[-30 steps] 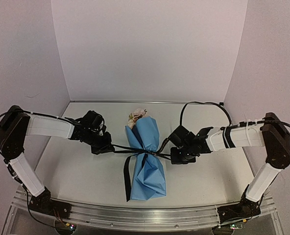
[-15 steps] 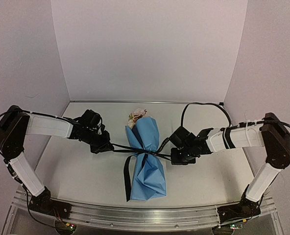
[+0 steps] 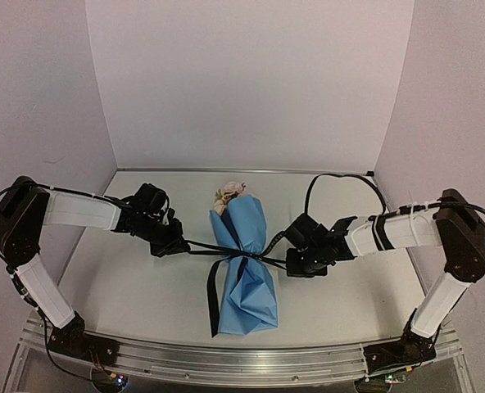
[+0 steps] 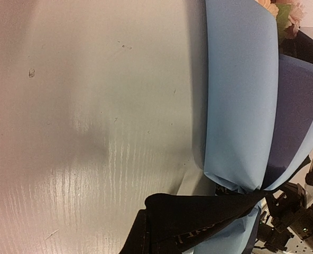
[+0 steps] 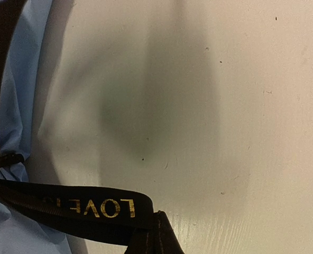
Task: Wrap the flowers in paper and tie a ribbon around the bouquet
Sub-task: Tie the half-tied ribbon around the folded bouquet.
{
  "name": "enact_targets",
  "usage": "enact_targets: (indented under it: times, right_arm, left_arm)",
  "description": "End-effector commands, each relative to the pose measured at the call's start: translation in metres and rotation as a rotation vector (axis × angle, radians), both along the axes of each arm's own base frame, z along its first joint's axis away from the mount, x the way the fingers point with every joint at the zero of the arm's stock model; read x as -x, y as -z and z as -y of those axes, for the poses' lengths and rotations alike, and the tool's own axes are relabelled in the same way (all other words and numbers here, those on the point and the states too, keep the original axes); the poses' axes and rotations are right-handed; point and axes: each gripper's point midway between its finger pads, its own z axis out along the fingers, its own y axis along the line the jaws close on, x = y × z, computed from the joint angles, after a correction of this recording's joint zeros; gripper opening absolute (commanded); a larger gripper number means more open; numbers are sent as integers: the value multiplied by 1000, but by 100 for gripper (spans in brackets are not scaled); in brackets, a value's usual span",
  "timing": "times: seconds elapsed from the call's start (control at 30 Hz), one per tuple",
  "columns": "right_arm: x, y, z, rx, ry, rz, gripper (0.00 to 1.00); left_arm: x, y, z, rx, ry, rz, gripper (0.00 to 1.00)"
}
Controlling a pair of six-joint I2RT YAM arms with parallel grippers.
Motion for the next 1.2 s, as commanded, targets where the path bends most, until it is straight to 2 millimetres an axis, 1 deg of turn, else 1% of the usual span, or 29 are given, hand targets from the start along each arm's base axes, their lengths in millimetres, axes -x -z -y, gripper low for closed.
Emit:
enact_targets:
  times: [0.0,0.13,0.3,0.47,0.57,0.63,0.8,0.83,0.93,0.97,1.03,1.1,1.17]
  right_arm:
    - [11,11,49,155,83,-38,0]
    - [11,8,48,143,79,-34,0]
    - [11,-3,40,94,82,-21,0]
    - [17,-11,26,55,72,-10,0]
    - [22,-14,15,36,61,-4,0]
    - [24,-13,15,36,67,-2,0]
    - [22,-18,19,45,69,22,0]
    - [21,-20,19,43,70,28,1]
    - [18,-29,18,33,71,49,11]
    - [16,-33,17,30,69,58,17]
    - [14,-40,16,27,68,75,32]
    - [12,-49,17,22,68,93,42]
    - [10,-57,19,20,70,112,49]
  left_arm:
    - [-14,4,-25,-63,-72,16,0]
    - [-15,2,-23,-58,-59,23,0]
    - [-22,3,-17,-58,-32,22,0]
    - [-35,2,-8,-59,-7,35,0]
    - [-42,2,-8,-68,-2,40,0]
    - [-45,0,-8,-74,1,47,0]
    - [-44,-8,-8,-68,14,67,1]
    - [-43,-10,-9,-68,14,73,3]
    - [-42,-17,-12,-73,7,93,10]
    - [-41,-20,-13,-74,3,99,16]
    - [-41,-25,-15,-76,-5,111,30]
    - [-41,-35,-18,-79,-14,134,44]
    - [-41,-43,-21,-84,-24,155,52]
